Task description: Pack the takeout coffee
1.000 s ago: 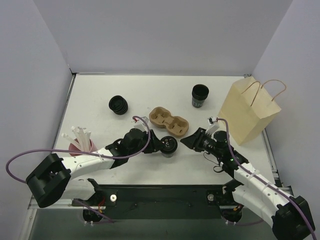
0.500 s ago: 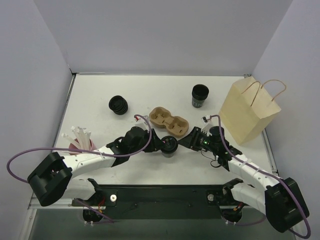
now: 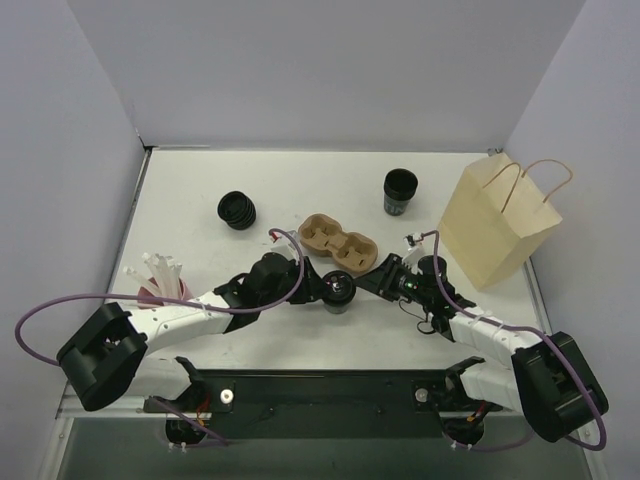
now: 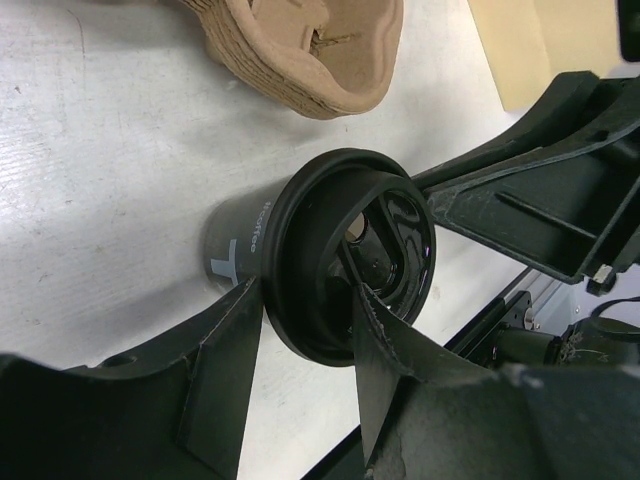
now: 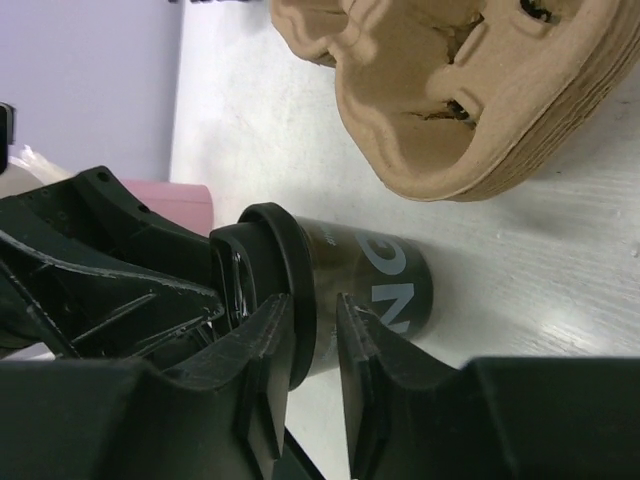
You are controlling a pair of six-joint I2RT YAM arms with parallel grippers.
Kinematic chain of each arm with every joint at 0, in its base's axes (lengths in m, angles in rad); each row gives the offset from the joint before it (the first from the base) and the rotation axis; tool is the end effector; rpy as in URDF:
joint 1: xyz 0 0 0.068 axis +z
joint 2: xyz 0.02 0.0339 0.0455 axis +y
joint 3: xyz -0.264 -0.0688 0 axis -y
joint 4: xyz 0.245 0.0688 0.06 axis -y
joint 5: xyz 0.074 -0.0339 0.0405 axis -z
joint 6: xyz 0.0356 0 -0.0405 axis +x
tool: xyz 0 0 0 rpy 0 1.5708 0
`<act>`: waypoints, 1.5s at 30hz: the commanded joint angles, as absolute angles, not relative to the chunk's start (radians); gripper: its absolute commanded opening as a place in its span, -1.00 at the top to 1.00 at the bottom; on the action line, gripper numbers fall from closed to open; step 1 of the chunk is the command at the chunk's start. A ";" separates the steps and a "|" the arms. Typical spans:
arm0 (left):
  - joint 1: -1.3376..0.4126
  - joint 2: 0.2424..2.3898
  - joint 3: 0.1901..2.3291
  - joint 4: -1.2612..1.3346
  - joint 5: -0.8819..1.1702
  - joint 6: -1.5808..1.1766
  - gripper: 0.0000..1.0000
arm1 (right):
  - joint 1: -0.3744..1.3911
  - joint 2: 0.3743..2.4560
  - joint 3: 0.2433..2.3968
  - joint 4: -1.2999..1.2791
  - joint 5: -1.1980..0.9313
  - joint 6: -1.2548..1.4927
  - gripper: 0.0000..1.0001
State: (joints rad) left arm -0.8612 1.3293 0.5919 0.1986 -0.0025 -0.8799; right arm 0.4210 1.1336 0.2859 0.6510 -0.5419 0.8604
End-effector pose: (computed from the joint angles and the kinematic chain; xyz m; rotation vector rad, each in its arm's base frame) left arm 0.1777 -0.2068 0.1933 -0.0230 2.2874 -0.9904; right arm 0.1913 0.1058 0.1883 -0.0086 1.9637 1.3653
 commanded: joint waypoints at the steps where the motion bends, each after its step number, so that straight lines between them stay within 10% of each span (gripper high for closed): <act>1: -0.856 1.413 0.518 -0.080 -0.043 -0.811 0.02 | 0.423 1.172 0.155 0.859 -0.549 0.958 0.59; 16: -0.856 1.451 0.486 -0.041 -0.035 -0.845 0.04 | 0.576 1.287 -0.025 0.888 -0.296 1.025 0.76; 29: -0.812 1.500 0.618 -0.158 -0.041 -0.727 0.04 | 0.459 0.772 0.282 0.353 -0.366 0.913 0.52; 45: -0.810 1.546 0.652 -0.167 -0.032 -0.692 0.04 | 0.336 1.046 0.364 0.575 -0.543 0.897 0.48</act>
State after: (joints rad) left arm -0.8181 1.4586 0.7265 0.1711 0.0418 -0.7971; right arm 0.3443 1.0195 0.3511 0.4477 -0.4873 0.8810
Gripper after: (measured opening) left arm 0.486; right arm 0.261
